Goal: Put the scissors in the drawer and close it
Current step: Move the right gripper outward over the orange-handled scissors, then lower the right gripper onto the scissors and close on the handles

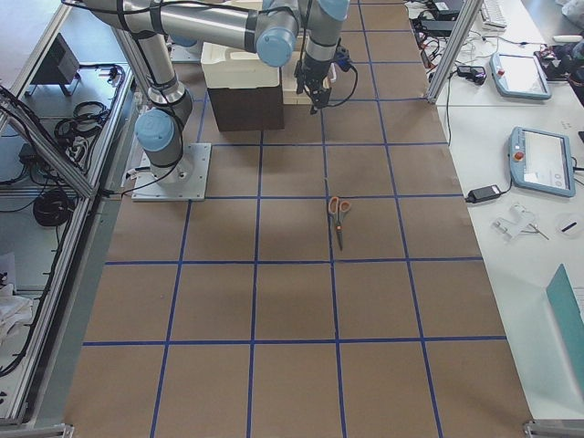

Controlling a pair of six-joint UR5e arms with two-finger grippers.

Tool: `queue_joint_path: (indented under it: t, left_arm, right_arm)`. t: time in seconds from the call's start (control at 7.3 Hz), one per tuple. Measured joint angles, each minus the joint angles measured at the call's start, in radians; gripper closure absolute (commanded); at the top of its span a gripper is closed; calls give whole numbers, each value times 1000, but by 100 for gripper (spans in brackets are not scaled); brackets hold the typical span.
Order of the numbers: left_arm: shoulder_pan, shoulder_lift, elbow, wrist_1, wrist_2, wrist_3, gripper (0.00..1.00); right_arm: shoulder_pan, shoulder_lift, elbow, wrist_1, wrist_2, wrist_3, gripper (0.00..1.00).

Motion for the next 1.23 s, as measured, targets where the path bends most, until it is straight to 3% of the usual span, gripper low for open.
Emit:
queue_joint_path:
  t: [0.27,0.55,0.82,1.23]
  left_arm:
    - [0,-4,0,0,0,3,0]
    - [-1,-6,-1,1,-1,5,0]
    - [-1,-2,-3,0,-1,5,0]
    - [-2,-1,-9,2,-1,5,0]
  right_arm:
    - [-126,5,88,-135,-33,-340,5]
    - [-204,17,192,-348,-33,-616,5]
    - [-303,100,259,-552,22,-881,5]
    - [-410,248,272,-721,137,-1159,5]
